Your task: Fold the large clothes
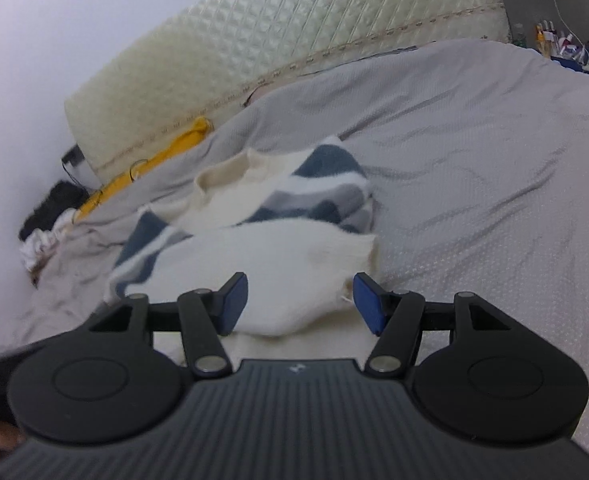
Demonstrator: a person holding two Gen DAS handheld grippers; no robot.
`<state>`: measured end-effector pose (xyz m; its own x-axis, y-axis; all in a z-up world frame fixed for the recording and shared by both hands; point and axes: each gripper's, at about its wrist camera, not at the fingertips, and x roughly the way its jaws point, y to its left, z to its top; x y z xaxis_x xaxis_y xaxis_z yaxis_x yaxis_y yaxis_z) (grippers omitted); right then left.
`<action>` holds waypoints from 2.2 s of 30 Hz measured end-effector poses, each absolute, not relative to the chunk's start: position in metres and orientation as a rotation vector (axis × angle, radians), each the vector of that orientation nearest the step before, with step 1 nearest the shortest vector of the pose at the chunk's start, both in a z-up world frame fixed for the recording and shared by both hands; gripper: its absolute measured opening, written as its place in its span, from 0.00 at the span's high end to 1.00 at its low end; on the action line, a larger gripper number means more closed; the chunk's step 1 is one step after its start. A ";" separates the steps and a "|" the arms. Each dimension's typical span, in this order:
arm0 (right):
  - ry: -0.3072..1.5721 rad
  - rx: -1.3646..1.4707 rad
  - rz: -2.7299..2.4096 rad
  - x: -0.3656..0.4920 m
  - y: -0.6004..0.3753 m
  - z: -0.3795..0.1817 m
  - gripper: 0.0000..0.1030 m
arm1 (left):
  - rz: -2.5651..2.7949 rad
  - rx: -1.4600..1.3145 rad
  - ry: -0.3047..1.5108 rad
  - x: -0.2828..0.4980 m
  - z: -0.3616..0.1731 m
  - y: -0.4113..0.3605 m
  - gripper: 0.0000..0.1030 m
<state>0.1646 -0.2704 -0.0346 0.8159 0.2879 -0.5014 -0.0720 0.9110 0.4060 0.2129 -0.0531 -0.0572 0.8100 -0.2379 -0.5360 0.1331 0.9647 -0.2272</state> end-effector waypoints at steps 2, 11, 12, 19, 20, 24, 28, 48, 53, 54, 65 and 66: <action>0.571 0.347 0.211 0.167 -0.263 -0.033 0.41 | -0.161 -0.150 0.599 0.218 -0.059 -0.047 0.40; 0.610 0.203 0.249 0.193 -0.233 -0.053 0.52 | -0.075 -0.143 0.698 0.246 -0.083 -0.027 0.40; 0.615 0.186 0.246 0.197 -0.231 -0.056 0.52 | -0.077 -0.143 0.710 0.249 -0.087 -0.027 0.40; 0.705 0.205 0.209 0.226 -0.230 -0.087 0.53 | -0.069 -0.110 0.748 0.265 -0.107 -0.028 0.40; 0.720 0.213 0.206 0.230 -0.230 -0.092 0.53 | -0.068 -0.106 0.751 0.266 -0.109 -0.028 0.40; 0.741 0.238 0.202 0.234 -0.232 -0.101 0.54 | -0.068 -0.097 0.757 0.268 -0.111 -0.028 0.40; 0.742 0.240 0.205 0.233 -0.232 -0.098 0.53 | -0.066 -0.105 0.755 0.267 -0.109 -0.027 0.40; 0.736 0.195 0.231 0.161 -0.251 -0.059 0.53 | 0.001 -0.514 0.830 0.169 -0.066 0.040 0.40; 0.819 0.296 0.204 0.149 -0.273 -0.061 0.49 | 0.055 -0.661 0.860 0.140 -0.052 0.077 0.40; 0.849 0.330 0.186 0.147 -0.278 -0.064 0.49 | 0.064 -0.660 0.861 0.134 -0.049 0.084 0.40; 1.017 0.640 0.110 0.136 -0.306 -0.097 0.32 | 0.271 -0.945 0.909 0.086 -0.074 0.165 0.40; 1.024 0.676 0.112 0.136 -0.306 -0.101 0.31 | 0.271 -0.964 0.917 0.087 -0.079 0.167 0.40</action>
